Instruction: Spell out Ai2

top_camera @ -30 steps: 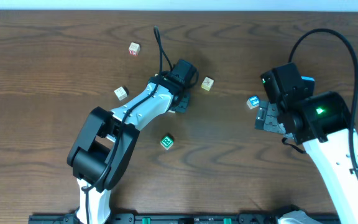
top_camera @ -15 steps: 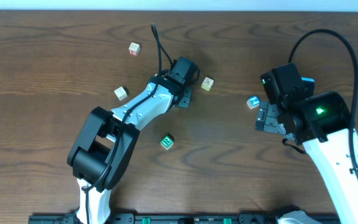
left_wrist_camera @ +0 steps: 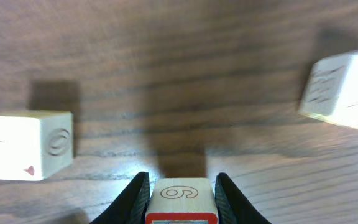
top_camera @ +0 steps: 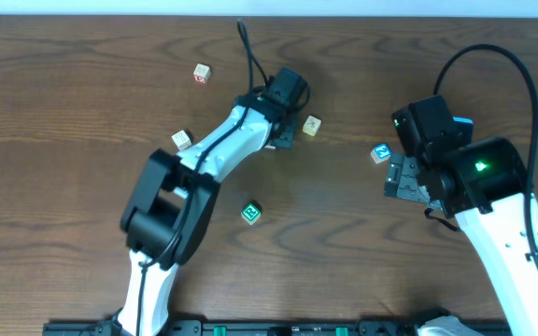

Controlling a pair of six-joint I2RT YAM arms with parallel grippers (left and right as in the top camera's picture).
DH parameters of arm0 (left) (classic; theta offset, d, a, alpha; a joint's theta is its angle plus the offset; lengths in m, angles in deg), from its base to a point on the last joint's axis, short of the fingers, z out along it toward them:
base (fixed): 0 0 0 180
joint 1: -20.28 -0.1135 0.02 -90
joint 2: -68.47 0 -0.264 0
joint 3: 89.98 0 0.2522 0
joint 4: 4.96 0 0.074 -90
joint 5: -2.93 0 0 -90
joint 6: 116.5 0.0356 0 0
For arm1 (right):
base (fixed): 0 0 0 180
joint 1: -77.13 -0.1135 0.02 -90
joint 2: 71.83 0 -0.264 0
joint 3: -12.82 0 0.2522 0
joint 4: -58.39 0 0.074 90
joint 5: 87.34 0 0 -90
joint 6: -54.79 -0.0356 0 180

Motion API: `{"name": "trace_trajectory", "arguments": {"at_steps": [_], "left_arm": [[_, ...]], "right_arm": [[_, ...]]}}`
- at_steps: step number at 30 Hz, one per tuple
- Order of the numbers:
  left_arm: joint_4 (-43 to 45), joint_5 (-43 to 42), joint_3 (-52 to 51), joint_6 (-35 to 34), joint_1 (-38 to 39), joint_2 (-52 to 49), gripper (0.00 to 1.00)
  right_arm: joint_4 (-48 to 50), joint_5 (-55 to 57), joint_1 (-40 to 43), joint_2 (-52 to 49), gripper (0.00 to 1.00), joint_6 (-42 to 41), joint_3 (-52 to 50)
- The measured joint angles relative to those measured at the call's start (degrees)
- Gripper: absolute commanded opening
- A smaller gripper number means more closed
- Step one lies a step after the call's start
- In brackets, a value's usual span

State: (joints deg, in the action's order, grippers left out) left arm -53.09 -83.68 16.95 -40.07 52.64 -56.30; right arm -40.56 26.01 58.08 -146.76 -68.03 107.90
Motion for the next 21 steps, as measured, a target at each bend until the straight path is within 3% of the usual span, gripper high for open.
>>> {"name": "trace_trajectory", "arguments": {"at_steps": [21], "left_arm": [[-4.83, -2.47, 4.37, -8.17, 1.42, -1.44, 0.06]], "right_arm": [[-0.28, 0.00, 0.02, 0.00, 0.99, 0.00, 0.00]]}}
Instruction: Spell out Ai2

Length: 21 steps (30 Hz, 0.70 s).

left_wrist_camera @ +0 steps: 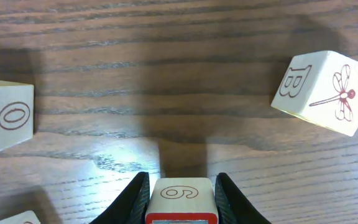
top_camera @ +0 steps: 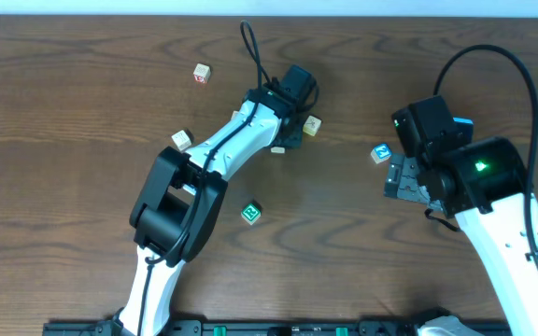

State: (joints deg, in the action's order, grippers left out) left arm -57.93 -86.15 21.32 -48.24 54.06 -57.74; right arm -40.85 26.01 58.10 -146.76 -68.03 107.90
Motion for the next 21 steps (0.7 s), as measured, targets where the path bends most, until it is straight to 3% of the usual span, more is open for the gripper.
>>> {"name": "trace_trajectory", "arguments": {"at_steps": [21], "left_arm": [[0.61, 2.89, 0.00, -1.29, 0.04, -0.02, 0.10]], "right_arm": [[-0.42, 0.00, 0.00, 0.00, 0.99, -0.02, 0.00]]}}
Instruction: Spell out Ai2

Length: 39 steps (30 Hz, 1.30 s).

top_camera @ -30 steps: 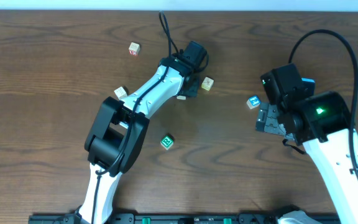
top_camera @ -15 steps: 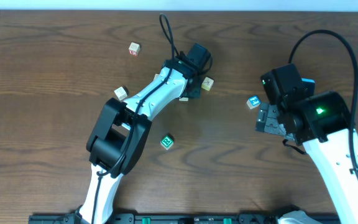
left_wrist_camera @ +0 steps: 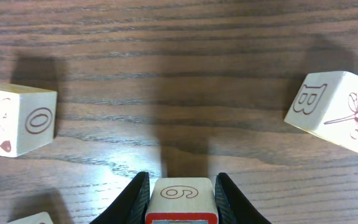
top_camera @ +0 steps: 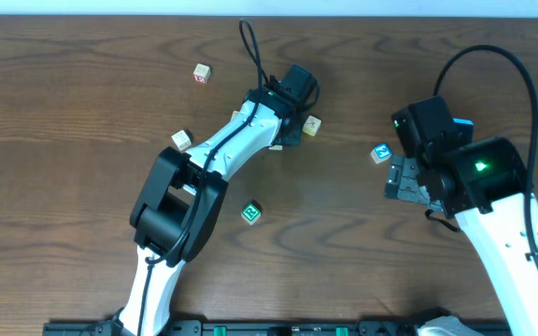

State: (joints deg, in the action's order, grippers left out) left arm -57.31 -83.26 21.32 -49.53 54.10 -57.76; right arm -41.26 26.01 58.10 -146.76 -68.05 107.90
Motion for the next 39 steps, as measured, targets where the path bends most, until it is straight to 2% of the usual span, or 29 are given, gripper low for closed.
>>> {"name": "trace_trajectory", "arguments": {"at_steps": [3, 7, 22, 30, 39], "left_arm": [[-0.11, -0.55, 0.00, -0.33, 0.00, 0.00, 0.15], [-0.24, -0.66, 0.00, -0.55, 0.00, 0.00, 0.15], [-0.28, -0.83, 0.00, -0.90, 0.00, 0.00, 0.40], [-0.28, -0.83, 0.00, -0.98, 0.00, 0.00, 0.40], [-1.36, -0.83, 0.00, -0.48, 0.00, 0.00, 0.51]], "right_arm": [[0.00, 0.00, 0.00, 0.00, 0.99, 0.02, 0.00], [0.00, 0.00, 0.00, 0.00, 0.99, 0.02, 0.00], [0.00, 0.00, 0.00, 0.00, 0.99, 0.02, 0.00], [0.00, 0.00, 0.00, 0.00, 0.99, 0.02, 0.00], [0.00, 0.02, 0.00, 0.00, 0.99, 0.02, 0.00]]}}
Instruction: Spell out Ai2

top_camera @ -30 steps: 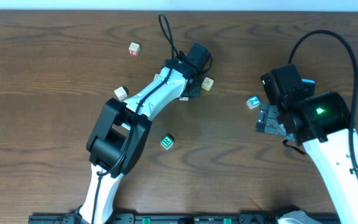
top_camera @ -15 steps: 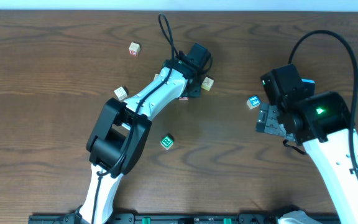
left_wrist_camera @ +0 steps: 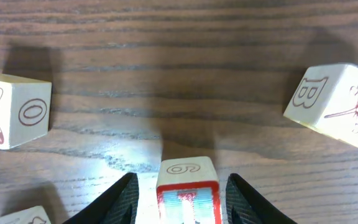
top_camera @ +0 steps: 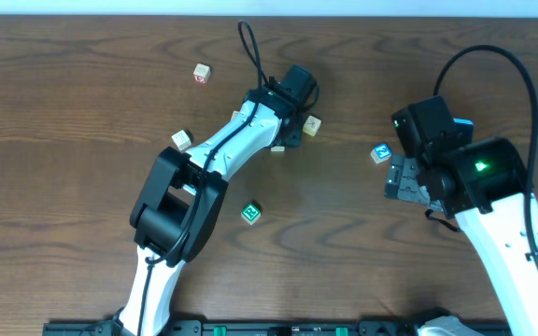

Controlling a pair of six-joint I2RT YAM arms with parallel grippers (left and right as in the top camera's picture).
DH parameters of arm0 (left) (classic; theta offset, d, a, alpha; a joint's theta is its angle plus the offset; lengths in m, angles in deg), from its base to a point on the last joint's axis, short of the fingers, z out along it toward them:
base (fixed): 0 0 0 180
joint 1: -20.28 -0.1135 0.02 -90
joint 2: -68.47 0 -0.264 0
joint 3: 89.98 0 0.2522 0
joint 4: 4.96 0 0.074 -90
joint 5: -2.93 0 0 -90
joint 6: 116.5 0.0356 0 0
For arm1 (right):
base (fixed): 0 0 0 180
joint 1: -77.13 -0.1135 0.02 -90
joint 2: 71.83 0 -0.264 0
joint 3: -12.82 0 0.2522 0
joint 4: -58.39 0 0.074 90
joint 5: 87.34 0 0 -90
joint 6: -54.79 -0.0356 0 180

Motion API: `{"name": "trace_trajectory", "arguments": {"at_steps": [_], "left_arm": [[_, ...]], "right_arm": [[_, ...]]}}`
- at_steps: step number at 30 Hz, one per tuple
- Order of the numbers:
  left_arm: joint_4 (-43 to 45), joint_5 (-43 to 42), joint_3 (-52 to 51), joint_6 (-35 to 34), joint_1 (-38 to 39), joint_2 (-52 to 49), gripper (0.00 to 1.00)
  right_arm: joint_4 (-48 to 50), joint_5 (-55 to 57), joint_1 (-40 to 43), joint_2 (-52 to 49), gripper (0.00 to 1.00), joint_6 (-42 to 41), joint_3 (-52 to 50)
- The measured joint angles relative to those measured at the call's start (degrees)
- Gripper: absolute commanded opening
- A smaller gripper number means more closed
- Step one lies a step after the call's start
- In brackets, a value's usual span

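Observation:
In the left wrist view a wooden block with a "6" on its far face and a red-framed top (left_wrist_camera: 187,190) rests on the table. My left gripper (left_wrist_camera: 180,182) is open around it, both fingers clear of its sides. A "B" block with a dragonfly (left_wrist_camera: 331,104) lies to the right and an "O" block (left_wrist_camera: 16,112) to the left. Overhead, the left gripper (top_camera: 286,119) hangs beside the B block (top_camera: 312,125). A blue block (top_camera: 380,153) sits next to my right gripper (top_camera: 402,179), whose jaws are unclear.
A green block (top_camera: 250,213) lies in the middle of the brown table (top_camera: 63,215). Two pale blocks sit to the left, one (top_camera: 182,140) by the left arm and one (top_camera: 202,73) farther back. Another block's corner (left_wrist_camera: 17,216) shows at the lower left.
My left gripper was shut on the "6" block; its fingers now stand apart and the block sits free on the table. The right arm has not moved.
My left gripper held the "6" block low over the table at all three earlier moments, shifting slightly between the O and B blocks. Now the block stands on the table between those two, released.

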State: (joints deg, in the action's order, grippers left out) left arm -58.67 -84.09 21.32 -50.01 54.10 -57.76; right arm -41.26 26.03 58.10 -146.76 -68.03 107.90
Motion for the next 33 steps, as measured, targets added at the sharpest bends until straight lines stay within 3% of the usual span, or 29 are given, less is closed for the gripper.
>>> {"name": "trace_trajectory", "arguments": {"at_steps": [11, 12, 15, 16, 18, 22, 24, 27, 31, 33], "left_arm": [[-4.26, 0.26, -0.02, 2.64, 0.00, 2.78, 0.54], [-6.29, 0.55, -0.02, 2.78, 0.00, 3.91, 0.51], [-11.89, 2.03, 0.00, 2.16, 0.00, 6.62, 0.27], [-13.64, 2.75, -0.02, 1.79, 0.00, 7.32, 0.27], [-15.37, 5.18, -0.02, 0.07, 0.00, 8.09, 0.42], [-15.87, 7.52, -0.02, -1.97, -0.02, 8.11, 0.49], [-17.29, 8.63, -0.02, -2.40, -0.07, 8.13, 0.48], [-19.98, 9.44, -0.04, -1.99, -0.79, 8.13, 0.38], [-18.91, 8.98, -3.93, 0.57, -2.97, 9.94, 0.41], [-16.41, 8.94, -8.68, 1.90, -3.78, 12.83, 0.58]], "right_arm": [[0.07, 0.07, 0.00, 0.00, 0.99, 0.00, 0.00], [0.09, 0.07, 0.00, 0.00, 0.99, -0.02, 0.00], [0.26, 0.09, 0.00, 0.00, 0.99, 0.00, 0.00], [0.48, 0.11, 0.00, 0.00, 0.99, -0.02, 0.00], [0.81, 0.11, 0.00, 0.00, 0.99, -0.02, 0.00], [0.90, 0.20, 0.00, 0.00, 0.99, 0.00, 0.00], [0.87, 0.24, 0.00, 0.00, 0.99, 0.00, 0.00], [0.83, 0.26, 0.00, 0.00, 0.99, 0.00, 0.00], [0.87, 0.28, 0.00, 0.00, 0.99, 0.00, 0.00], [0.87, 0.31, 0.00, 0.00, 0.99, 0.00, 0.00]]}}
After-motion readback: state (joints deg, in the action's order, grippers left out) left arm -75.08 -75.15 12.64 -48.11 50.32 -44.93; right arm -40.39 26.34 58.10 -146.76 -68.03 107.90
